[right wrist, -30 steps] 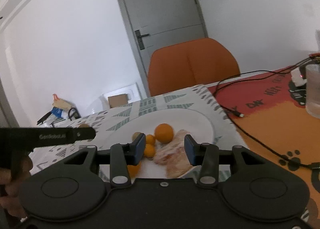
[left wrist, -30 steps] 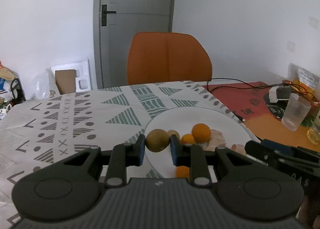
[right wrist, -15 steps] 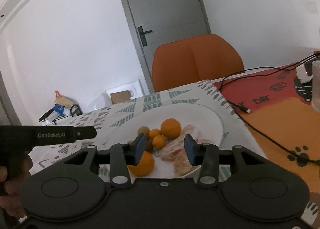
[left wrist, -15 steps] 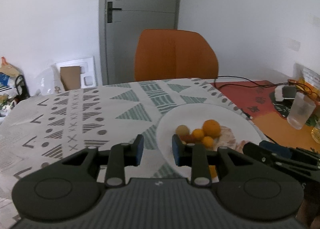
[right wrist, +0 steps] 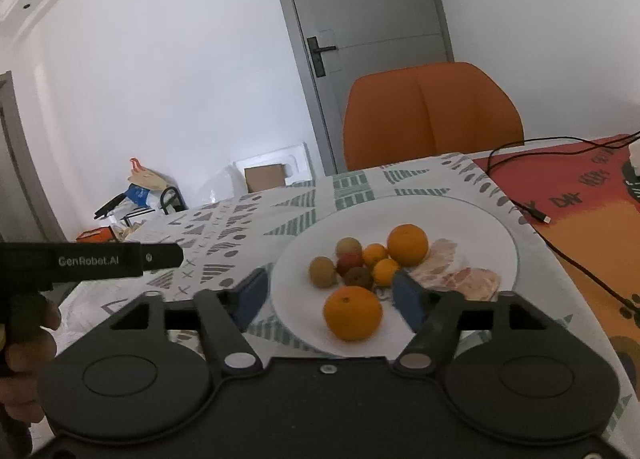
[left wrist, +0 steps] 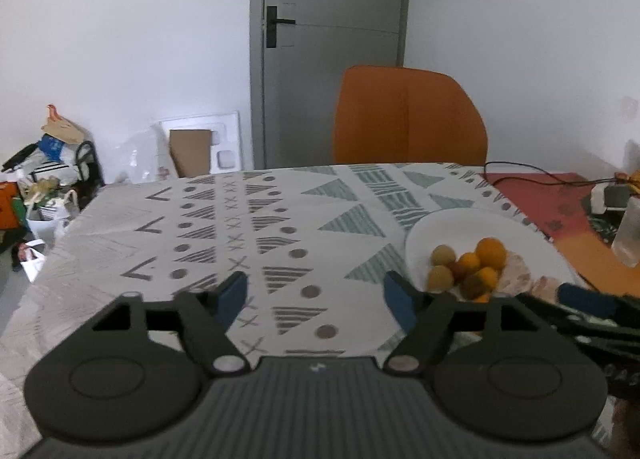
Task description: Organize fruits
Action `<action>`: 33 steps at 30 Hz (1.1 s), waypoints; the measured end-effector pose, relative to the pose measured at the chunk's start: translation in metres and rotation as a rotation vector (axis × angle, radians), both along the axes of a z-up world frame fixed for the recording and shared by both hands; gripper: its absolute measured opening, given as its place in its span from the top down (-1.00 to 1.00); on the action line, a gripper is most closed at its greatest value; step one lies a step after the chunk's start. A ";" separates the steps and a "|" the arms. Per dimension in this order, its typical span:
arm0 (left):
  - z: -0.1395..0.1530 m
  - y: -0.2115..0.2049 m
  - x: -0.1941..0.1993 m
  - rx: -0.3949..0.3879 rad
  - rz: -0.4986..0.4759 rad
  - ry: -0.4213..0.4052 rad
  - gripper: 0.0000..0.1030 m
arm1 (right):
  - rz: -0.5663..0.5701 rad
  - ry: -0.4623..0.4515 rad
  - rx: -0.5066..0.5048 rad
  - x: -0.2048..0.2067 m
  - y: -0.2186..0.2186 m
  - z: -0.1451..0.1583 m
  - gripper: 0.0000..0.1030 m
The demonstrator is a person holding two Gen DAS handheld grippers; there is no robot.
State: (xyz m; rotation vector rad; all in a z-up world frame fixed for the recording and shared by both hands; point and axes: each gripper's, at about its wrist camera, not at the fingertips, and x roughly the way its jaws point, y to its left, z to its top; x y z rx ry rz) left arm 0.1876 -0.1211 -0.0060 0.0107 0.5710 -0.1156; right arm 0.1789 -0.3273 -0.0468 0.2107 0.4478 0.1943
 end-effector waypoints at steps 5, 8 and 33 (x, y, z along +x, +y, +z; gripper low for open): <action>0.004 0.013 -0.016 -0.017 0.023 -0.019 -0.71 | 0.032 0.006 -0.021 -0.009 0.008 0.007 -0.67; 0.004 0.019 -0.026 -0.023 0.030 -0.026 -0.80 | 0.030 0.004 -0.039 -0.016 0.013 0.011 -0.96; 0.023 0.076 -0.104 -0.076 0.101 -0.042 -0.93 | 0.058 0.035 -0.093 -0.059 0.053 0.042 -1.00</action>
